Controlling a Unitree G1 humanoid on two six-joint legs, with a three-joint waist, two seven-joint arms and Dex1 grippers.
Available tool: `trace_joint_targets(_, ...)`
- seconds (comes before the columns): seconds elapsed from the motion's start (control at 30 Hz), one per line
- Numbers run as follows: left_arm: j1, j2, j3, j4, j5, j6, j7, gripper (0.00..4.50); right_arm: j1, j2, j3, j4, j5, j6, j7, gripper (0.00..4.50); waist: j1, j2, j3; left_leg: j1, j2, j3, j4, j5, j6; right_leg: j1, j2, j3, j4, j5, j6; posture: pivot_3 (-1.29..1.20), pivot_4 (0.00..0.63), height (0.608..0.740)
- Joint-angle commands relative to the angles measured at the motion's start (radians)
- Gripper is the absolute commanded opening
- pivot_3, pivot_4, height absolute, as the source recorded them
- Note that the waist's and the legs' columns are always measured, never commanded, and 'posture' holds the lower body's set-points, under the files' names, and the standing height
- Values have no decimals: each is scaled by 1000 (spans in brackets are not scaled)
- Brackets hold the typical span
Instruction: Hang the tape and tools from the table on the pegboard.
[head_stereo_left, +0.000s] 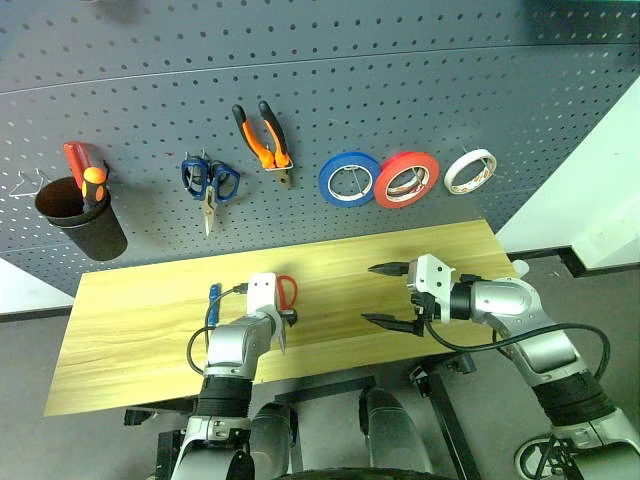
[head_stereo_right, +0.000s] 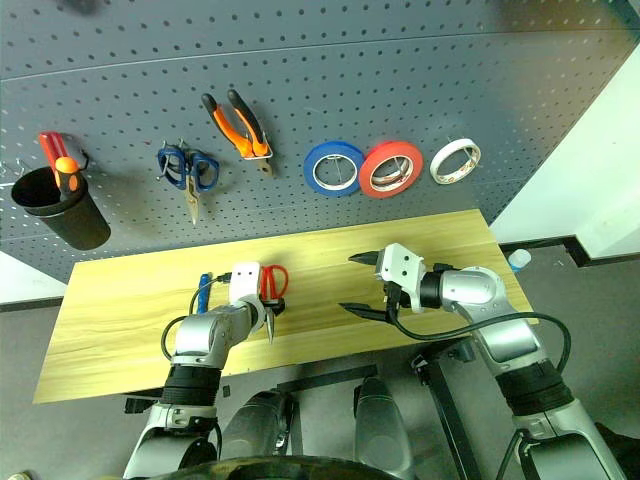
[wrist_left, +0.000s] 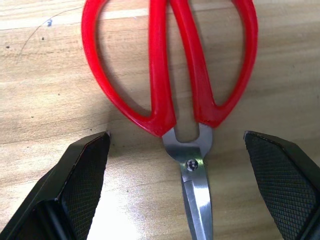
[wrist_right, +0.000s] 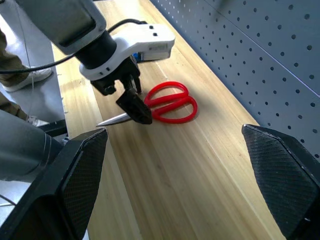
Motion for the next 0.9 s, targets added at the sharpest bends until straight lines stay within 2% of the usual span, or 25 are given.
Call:
trace_joint_targets(0.03,-2,-23,48,15,-15,46,26,3266,-1,4,-28,-13,-1,-24,-11,4500,1,0,0,0,0,0,0,0,0,0,0,0,0,0,0,-45,138,738)
trace_joint_targets(0.37,-25,-49,94,0,-27,82,47,17,-27,25,-22,14,-14,-51,-20,4500,4,0,-1,0,0,0,0,0,0,0,0,0,0,0,0,-34,134,738)
trace_joint_targets(0.67,-25,-19,63,-108,-50,85,-9,17,-30,36,-25,20,-19,-64,-21,4500,2,0,-1,-1,0,0,0,0,0,0,0,0,0,0,0,-32,133,738)
trace_joint_targets(0.83,55,99,5,-307,-88,85,-141,17,-20,46,-42,-4,15,-78,-9,4500,-3,0,-1,-1,0,0,0,0,-1,-1,0,0,0,0,0,-36,130,738)
trace_joint_targets(0.9,143,194,-36,-419,-107,15,-240,17,-14,59,-62,-31,64,-63,-3,4500,-4,0,-1,-1,0,0,0,0,-1,-1,0,0,0,0,0,-39,131,738)
